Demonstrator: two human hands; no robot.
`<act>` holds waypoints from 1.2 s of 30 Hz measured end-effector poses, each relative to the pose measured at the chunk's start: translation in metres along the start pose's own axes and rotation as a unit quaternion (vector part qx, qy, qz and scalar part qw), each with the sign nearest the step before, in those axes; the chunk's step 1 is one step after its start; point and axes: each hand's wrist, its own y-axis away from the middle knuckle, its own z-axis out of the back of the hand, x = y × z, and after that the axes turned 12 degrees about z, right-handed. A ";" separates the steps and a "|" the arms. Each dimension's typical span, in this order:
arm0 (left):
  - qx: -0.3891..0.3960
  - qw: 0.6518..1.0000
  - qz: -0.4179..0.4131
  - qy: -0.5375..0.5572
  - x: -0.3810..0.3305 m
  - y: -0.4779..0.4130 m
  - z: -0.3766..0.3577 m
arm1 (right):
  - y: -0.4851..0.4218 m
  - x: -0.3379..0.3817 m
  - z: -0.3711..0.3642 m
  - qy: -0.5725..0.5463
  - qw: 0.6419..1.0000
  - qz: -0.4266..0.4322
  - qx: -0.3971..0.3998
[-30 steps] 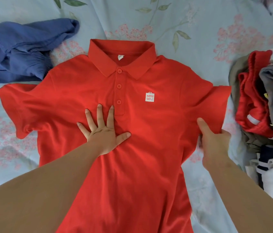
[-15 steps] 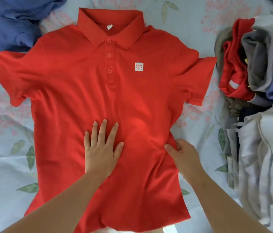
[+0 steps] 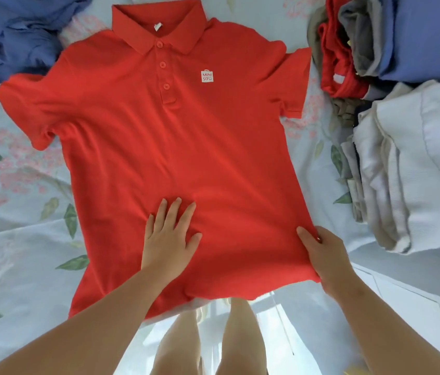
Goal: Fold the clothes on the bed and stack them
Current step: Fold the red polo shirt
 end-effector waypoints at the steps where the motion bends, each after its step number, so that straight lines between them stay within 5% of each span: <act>1: 0.008 1.000 -0.006 -0.004 0.003 0.008 -0.002 | 0.005 -0.005 0.005 0.027 0.999 0.006 -0.018; 3: 0.021 1.000 -0.013 -0.010 0.008 0.026 -0.009 | 0.013 -0.017 0.010 0.082 0.996 0.011 -0.026; 8: 0.015 0.999 0.004 0.037 0.016 0.053 -0.022 | 0.027 -0.039 -0.002 0.067 0.990 -0.042 0.115; 14: -0.085 0.979 0.152 0.108 0.049 0.083 -0.022 | 0.041 -0.049 -0.002 0.203 0.978 -0.046 -0.028; 17: -0.119 0.954 0.246 0.124 0.069 0.096 -0.020 | 0.048 -0.031 -0.013 0.298 0.952 0.039 -0.052; 21: -0.086 0.914 0.337 0.208 0.089 0.099 -0.014 | 0.059 0.000 -0.056 0.304 0.927 0.213 0.056; 26: -0.046 0.902 0.381 0.196 0.107 0.082 -0.002 | 0.076 0.008 -0.114 0.309 0.891 0.261 0.205; 30: 0.006 0.920 0.361 0.155 0.116 0.062 0.007 | 0.085 0.004 -0.130 0.347 0.875 0.264 0.213; 33: -0.052 0.924 0.266 0.271 0.115 0.056 0.013 | 0.083 0.004 -0.129 0.342 0.877 0.259 0.213; 36: -0.055 0.865 0.241 0.437 0.112 0.063 0.023 | 0.078 0.005 -0.126 0.312 0.891 0.248 0.218</act>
